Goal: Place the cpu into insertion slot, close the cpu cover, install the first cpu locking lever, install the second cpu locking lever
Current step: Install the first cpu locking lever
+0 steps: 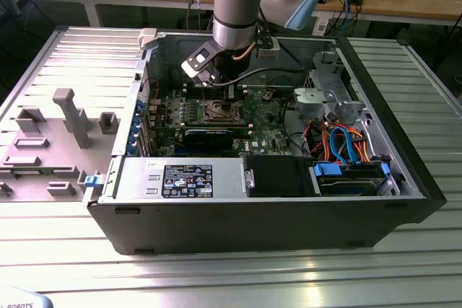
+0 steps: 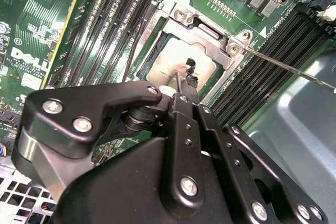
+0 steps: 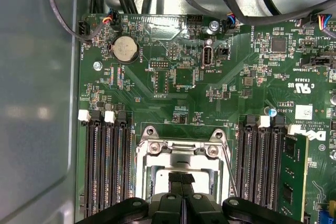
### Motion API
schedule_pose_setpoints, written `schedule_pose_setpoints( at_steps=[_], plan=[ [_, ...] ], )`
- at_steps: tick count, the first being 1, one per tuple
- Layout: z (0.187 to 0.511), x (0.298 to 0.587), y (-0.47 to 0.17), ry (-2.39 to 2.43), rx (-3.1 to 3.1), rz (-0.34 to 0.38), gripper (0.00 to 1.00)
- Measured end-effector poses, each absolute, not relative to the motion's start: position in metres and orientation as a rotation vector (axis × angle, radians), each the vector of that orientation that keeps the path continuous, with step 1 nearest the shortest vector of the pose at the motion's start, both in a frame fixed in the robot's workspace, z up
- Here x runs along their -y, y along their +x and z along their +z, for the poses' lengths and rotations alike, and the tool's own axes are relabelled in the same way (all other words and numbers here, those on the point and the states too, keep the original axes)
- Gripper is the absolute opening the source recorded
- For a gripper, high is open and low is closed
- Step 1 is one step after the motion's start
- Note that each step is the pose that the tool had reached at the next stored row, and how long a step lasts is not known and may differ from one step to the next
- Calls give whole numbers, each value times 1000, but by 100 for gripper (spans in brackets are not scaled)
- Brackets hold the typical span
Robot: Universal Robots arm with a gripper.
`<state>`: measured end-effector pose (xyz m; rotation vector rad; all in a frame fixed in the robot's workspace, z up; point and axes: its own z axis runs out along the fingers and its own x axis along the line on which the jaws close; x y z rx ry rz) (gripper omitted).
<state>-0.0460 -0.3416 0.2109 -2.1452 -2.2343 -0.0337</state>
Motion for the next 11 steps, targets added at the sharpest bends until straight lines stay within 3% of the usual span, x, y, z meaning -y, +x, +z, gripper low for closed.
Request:
schedule_pose_setpoints(
  at_steps=[11],
  plan=[
    [212, 342, -44, -2145, 2234, -34, 11]
  ],
)
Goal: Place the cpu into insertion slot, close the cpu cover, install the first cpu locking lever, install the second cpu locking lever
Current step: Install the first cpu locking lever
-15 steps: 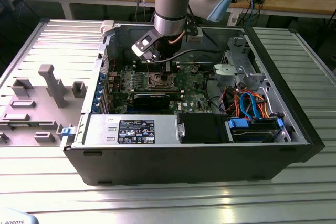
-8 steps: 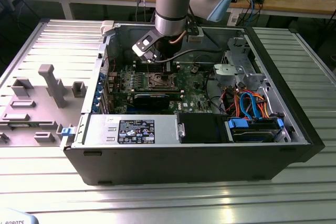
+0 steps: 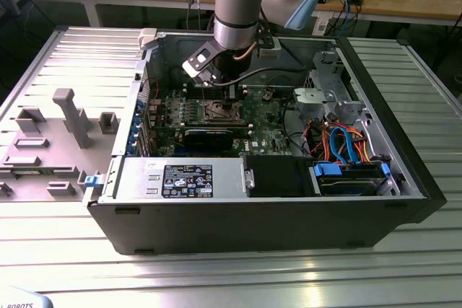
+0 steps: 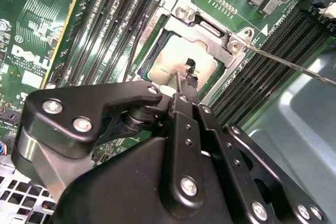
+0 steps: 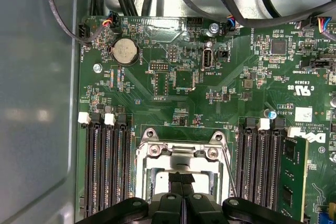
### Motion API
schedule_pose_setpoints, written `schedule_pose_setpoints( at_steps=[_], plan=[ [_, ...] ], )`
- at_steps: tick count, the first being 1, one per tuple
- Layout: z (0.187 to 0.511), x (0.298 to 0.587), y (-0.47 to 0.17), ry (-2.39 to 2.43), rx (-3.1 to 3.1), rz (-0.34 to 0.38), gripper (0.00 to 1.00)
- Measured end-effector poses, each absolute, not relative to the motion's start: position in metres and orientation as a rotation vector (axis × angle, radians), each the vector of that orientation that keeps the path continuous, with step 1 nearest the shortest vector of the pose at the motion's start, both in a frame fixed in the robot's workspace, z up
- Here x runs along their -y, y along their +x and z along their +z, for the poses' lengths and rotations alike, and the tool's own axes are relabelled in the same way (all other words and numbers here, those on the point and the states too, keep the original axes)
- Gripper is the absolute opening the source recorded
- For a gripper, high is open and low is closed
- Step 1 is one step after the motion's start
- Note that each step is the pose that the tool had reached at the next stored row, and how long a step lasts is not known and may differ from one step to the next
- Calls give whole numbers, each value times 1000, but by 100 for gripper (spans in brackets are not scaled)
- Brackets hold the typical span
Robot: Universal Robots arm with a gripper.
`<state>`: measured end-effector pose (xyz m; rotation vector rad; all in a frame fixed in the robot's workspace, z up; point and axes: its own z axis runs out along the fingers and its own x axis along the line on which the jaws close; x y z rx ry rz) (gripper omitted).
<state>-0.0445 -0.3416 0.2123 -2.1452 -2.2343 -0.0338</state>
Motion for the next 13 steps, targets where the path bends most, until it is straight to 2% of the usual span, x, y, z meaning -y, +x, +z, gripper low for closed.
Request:
schedule_pose_setpoints(
  at_steps=[13],
  plan=[
    [231, 342, -45, -2145, 2234, -33, 11]
  ],
)
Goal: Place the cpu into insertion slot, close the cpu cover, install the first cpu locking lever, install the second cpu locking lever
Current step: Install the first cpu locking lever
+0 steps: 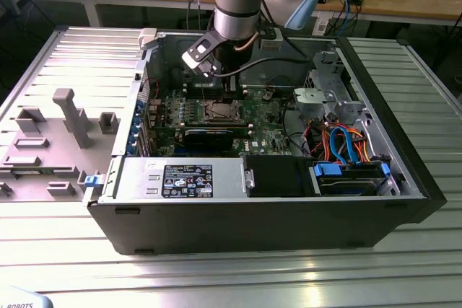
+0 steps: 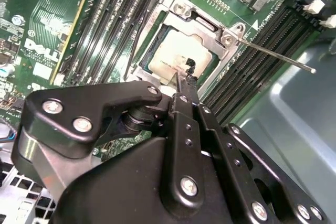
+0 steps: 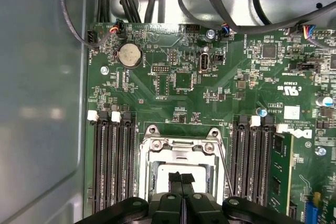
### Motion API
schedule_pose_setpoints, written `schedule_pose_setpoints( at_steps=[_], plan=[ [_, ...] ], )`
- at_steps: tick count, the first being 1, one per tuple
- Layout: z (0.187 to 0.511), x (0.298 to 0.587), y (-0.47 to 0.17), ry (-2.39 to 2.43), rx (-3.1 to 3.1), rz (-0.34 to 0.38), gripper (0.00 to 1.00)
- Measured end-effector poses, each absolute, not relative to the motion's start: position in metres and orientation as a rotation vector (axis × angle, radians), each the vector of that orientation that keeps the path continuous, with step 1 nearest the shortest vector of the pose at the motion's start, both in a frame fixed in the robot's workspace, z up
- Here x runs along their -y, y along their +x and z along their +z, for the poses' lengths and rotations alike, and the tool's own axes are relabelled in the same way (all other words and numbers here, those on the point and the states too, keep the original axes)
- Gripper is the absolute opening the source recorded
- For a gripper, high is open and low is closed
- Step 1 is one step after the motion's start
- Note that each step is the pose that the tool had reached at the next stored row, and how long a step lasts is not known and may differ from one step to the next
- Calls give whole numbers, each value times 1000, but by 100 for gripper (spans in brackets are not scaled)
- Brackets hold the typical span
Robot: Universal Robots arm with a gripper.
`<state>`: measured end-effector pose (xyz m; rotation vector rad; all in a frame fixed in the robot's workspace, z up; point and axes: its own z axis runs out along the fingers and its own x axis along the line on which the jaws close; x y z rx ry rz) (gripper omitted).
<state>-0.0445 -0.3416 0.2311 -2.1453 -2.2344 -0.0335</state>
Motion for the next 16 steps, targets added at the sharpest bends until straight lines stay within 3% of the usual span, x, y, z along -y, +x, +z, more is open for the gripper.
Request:
schedule_pose_setpoints(
  at_steps=[16],
  plan=[
    [275, 342, -44, -2149, 2238, -25, 11]
  ],
)
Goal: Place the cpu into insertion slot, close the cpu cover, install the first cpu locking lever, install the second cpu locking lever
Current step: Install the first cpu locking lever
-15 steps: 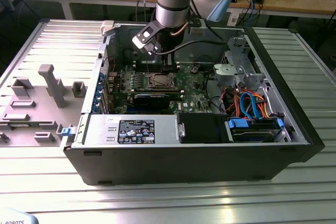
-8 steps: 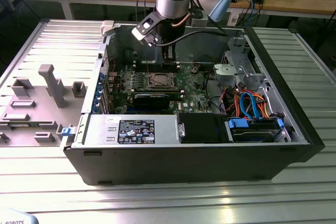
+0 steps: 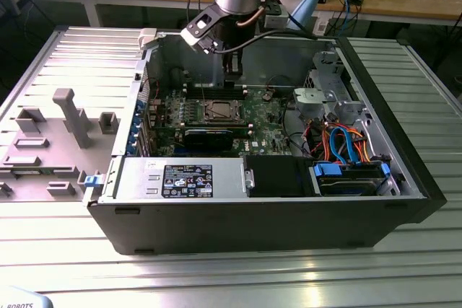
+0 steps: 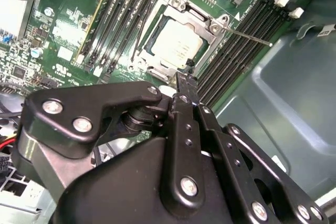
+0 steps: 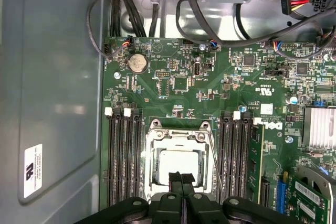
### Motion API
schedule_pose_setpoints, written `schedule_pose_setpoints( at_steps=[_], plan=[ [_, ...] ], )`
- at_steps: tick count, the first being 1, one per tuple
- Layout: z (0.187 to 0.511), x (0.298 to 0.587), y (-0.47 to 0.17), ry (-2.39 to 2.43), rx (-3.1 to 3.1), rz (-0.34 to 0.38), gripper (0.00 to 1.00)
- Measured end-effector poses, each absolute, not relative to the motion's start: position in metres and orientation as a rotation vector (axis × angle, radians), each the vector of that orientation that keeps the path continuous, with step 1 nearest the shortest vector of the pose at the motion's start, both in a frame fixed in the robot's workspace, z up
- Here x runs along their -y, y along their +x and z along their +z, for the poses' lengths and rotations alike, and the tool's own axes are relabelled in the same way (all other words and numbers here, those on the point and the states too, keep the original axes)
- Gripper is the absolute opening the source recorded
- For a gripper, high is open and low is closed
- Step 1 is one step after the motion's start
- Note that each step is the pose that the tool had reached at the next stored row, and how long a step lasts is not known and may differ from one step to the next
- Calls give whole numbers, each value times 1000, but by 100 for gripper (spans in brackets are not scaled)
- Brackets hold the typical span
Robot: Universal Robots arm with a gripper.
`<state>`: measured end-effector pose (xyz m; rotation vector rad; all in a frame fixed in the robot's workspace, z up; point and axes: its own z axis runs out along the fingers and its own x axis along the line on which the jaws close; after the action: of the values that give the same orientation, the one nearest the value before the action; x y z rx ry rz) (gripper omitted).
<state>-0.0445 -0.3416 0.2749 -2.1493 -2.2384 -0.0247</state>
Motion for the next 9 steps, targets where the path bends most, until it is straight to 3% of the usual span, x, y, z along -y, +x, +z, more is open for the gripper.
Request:
schedule_pose_setpoints(
  at_steps=[9],
  plan=[
    [275, 342, -44, -2152, 2241, -19, 11]
  ],
)
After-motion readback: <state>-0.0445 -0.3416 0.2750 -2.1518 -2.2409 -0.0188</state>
